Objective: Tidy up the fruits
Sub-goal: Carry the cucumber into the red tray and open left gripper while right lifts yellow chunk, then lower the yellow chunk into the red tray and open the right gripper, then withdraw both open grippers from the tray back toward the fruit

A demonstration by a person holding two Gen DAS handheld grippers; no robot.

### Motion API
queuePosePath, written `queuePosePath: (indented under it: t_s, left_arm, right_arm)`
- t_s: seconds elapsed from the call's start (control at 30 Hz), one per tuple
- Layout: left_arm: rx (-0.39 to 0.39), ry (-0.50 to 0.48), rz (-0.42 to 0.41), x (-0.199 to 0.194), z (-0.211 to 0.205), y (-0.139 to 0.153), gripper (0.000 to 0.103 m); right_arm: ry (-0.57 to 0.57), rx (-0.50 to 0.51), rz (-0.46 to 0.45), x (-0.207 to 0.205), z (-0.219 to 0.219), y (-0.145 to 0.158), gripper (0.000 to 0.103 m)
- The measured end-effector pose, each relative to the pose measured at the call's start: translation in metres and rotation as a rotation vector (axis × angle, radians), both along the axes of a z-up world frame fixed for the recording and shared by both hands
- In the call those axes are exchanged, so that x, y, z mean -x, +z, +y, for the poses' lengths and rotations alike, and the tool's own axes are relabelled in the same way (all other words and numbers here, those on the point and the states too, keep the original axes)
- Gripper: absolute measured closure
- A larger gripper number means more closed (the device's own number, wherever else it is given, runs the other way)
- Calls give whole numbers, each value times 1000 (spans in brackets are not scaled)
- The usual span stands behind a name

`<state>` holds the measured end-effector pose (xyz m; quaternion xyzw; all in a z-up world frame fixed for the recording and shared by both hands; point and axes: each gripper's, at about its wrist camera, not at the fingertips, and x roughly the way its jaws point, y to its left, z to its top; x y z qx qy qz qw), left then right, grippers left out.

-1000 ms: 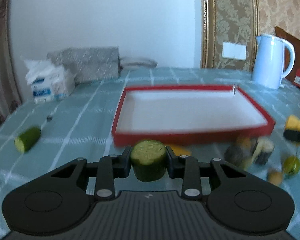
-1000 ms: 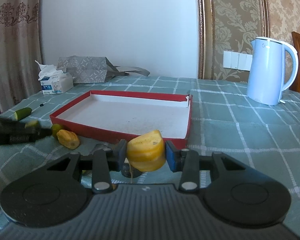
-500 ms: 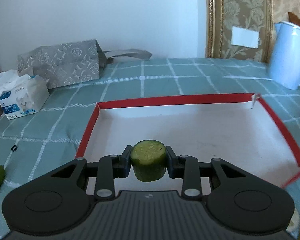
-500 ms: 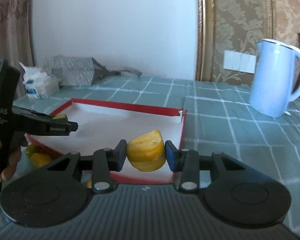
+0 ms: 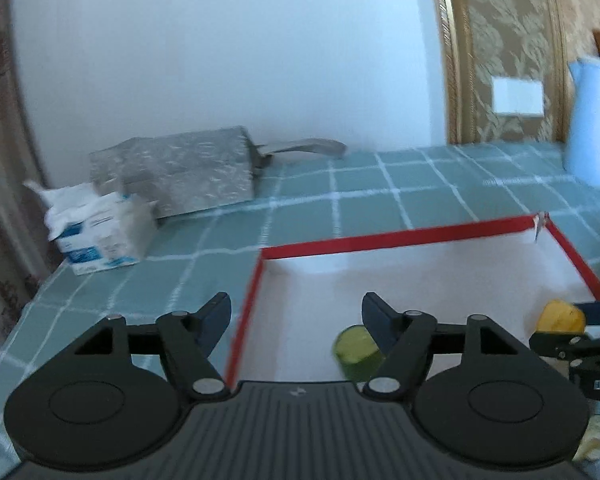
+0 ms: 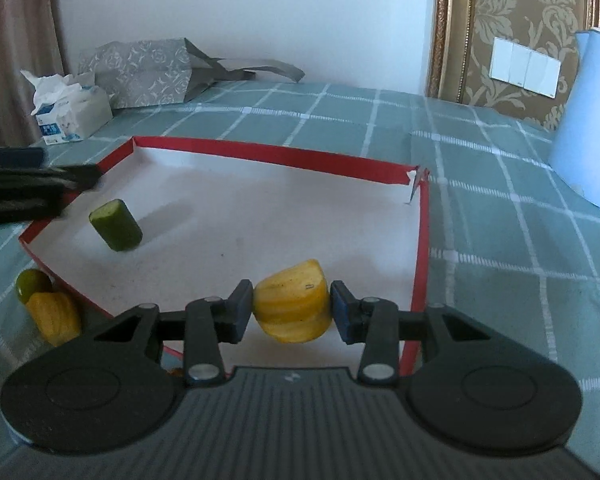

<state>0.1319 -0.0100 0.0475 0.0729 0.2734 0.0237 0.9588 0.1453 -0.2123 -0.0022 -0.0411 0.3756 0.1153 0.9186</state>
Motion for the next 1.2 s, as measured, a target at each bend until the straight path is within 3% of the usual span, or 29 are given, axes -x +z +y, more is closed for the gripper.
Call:
queuePosePath:
  t_s: [0.03,0.2,0.33,0.53,0.57,0.7,0.93,1.03,1.2]
  left_arm:
    - [22,22,-4,5,6,4,31]
    - [54,118,2,32,27,30,31]
    - [-7,157,-28,51,30,51,31]
    - [-17,158,-34,55,32,67,31]
    - [-23,154,-34,52,31,67,31]
    - [-75,116,-35,46,18,63,31]
    - [-114,44,-55,50,-7,67,31]
    - [-81,34,-81,50,-9,71,31]
    - [-13,19,-112,58,-6,67,31]
  right_arm:
    - [-8,-10,-7,1,-2,1,38]
    - [-7,-35,-115,21,-12,14,20]
    - [-4,-46,-219,34,-19,26,15]
    - [66,-101,-250,39,-21,38,14]
    - [80,-102,-252,41,-20,39,11]
    - [17,-68,-286,41,-20,39,5]
    - [-6,-90,-236,28,-44,38,3]
    - [13,-110,-190,24,-53,40,3]
    - [-49,-108,-269,49,-65,55,1]
